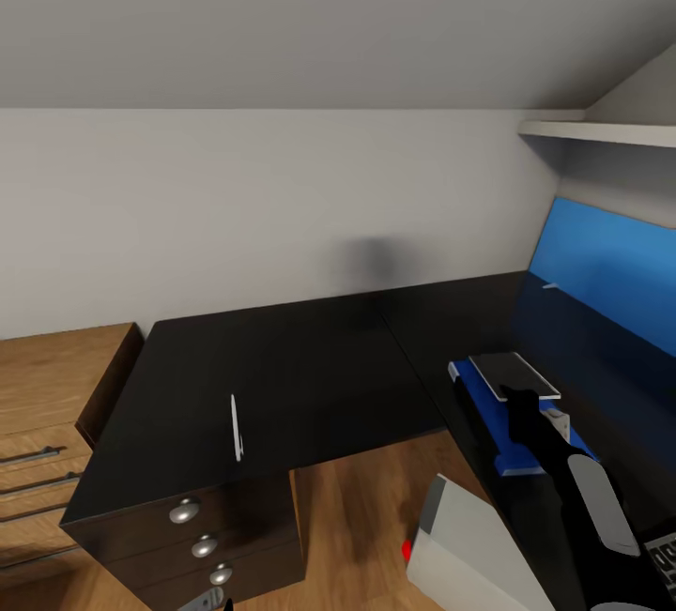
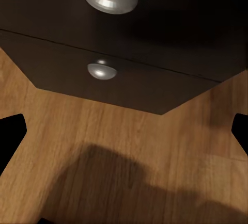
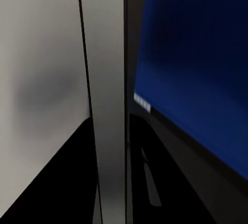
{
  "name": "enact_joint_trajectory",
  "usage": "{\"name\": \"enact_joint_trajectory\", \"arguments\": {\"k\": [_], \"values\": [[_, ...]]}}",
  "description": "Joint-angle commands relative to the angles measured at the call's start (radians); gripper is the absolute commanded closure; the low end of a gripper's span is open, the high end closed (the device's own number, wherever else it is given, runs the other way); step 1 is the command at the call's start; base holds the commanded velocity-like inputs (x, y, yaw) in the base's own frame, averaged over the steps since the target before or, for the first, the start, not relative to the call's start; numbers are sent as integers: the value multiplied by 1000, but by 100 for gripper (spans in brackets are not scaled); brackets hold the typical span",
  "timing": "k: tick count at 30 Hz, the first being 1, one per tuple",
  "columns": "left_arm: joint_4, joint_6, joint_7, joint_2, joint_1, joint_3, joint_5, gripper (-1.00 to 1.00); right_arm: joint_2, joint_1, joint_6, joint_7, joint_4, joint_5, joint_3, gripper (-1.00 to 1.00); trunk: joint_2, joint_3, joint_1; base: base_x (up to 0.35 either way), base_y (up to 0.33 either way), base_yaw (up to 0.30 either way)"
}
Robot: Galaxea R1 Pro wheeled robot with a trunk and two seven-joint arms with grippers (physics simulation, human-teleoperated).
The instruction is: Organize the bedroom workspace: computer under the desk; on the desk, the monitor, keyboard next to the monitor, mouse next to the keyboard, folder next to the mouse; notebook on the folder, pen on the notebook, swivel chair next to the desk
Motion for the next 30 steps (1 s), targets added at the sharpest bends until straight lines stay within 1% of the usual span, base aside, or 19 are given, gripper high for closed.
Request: {"name": "enact_joint_trajectory", "arguments": {"k": [1,17,23,30], "values": [[-1,-4,5,0,0,-3,10,-100,0,0,4,-6,-1,-10,-1,100,7,2,-4,0,0,0],[-1,-4,5,0,0,-3,10,-100,0,0,4,-7,-1,-12,-1,100,119,53,-65,0,0,0],[-1,-4,5,1,0,-3,11,-100,0,0,3,-14,-1,-14,0,100,119,53,-65,0,0,0],[-1,-4,5,1,0,-3,11,-100,1,0,3,-61,-2,-16,0,100,119,53,-65,0,0,0]]}}
